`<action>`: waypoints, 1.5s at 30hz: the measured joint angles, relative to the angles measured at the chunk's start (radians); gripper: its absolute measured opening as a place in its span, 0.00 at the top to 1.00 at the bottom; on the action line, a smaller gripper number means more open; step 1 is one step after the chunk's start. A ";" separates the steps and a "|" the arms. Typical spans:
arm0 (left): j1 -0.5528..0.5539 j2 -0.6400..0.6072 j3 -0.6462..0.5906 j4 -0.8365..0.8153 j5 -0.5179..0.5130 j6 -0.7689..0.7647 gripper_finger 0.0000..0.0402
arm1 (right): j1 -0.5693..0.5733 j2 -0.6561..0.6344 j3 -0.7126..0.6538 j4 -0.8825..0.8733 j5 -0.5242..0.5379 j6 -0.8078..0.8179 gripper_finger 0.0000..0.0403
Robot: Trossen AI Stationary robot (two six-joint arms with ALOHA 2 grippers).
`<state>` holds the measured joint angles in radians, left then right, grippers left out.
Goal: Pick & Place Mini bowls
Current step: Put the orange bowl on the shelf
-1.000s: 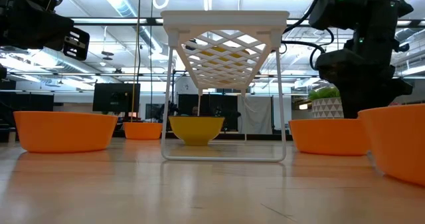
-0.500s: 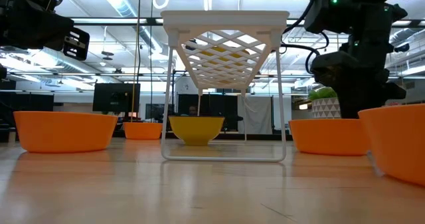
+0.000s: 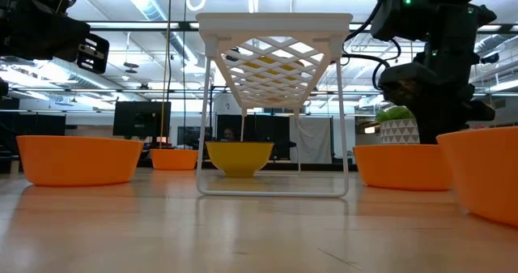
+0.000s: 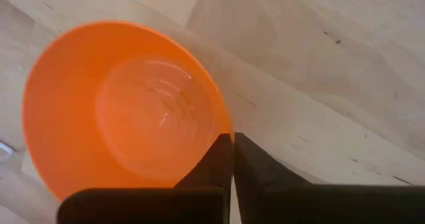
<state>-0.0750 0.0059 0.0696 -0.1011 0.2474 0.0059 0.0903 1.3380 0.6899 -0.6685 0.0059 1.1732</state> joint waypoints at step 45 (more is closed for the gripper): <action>0.000 0.000 0.000 0.000 0.000 0.000 0.97 | 0.000 -0.129 0.498 -0.450 -0.054 -0.241 1.00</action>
<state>-0.0750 0.0063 0.0696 -0.1012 0.2474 0.0059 0.0906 1.2090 1.1883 -1.1184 -0.0476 0.9319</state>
